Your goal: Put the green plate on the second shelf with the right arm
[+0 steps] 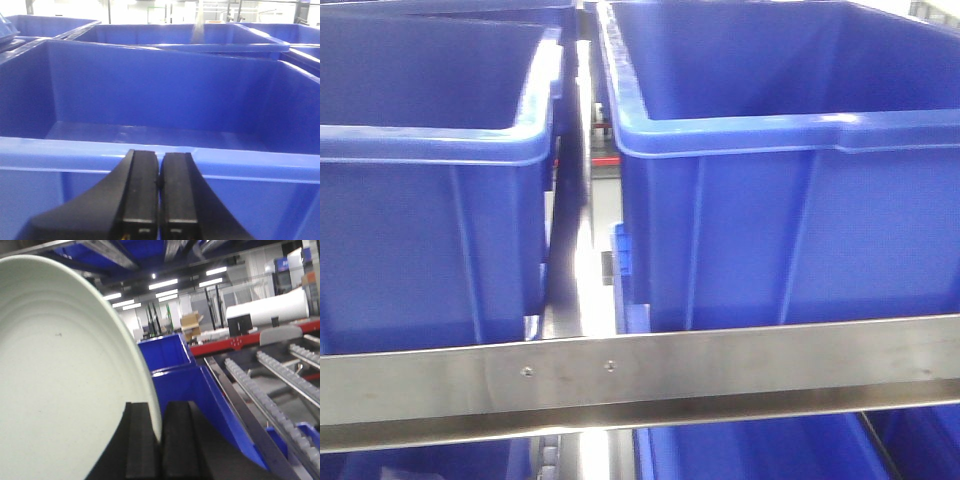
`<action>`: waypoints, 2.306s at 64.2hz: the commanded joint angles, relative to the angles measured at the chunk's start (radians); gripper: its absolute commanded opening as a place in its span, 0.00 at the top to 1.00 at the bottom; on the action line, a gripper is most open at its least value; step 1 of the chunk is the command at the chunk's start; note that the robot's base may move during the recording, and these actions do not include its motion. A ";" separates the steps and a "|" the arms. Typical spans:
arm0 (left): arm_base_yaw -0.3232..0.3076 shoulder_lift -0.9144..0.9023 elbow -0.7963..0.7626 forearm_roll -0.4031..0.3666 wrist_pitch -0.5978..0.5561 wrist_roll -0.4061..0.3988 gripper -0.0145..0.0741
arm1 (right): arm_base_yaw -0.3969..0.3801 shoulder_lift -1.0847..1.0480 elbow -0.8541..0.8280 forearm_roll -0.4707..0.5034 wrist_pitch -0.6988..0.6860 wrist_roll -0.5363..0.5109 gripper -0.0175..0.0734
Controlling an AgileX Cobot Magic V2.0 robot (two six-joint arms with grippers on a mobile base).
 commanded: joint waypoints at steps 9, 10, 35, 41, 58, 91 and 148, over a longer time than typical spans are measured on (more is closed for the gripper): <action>-0.002 -0.003 0.042 -0.005 -0.082 -0.006 0.69 | -0.001 0.308 -0.155 0.002 -0.280 0.010 0.75; -0.002 -0.003 0.042 -0.005 -0.082 -0.006 0.69 | -0.001 0.330 -0.162 0.002 -0.303 0.010 0.75; -0.002 -0.003 0.042 -0.005 -0.082 -0.006 0.69 | -0.001 0.887 -0.425 0.011 -0.418 0.010 0.75; -0.002 -0.003 0.042 -0.005 -0.082 -0.006 0.69 | -0.001 0.967 -0.484 0.013 -0.373 0.012 0.75; -0.002 -0.003 0.042 -0.005 -0.082 -0.006 0.69 | -0.001 1.095 -0.624 0.012 -0.210 0.029 0.33; -0.002 -0.003 0.042 -0.005 -0.082 -0.006 0.69 | -0.001 1.021 -0.672 -0.003 -0.002 0.025 0.74; -0.002 -0.003 0.042 -0.005 -0.082 -0.006 0.69 | -0.048 0.677 -0.661 -0.062 0.049 0.024 0.75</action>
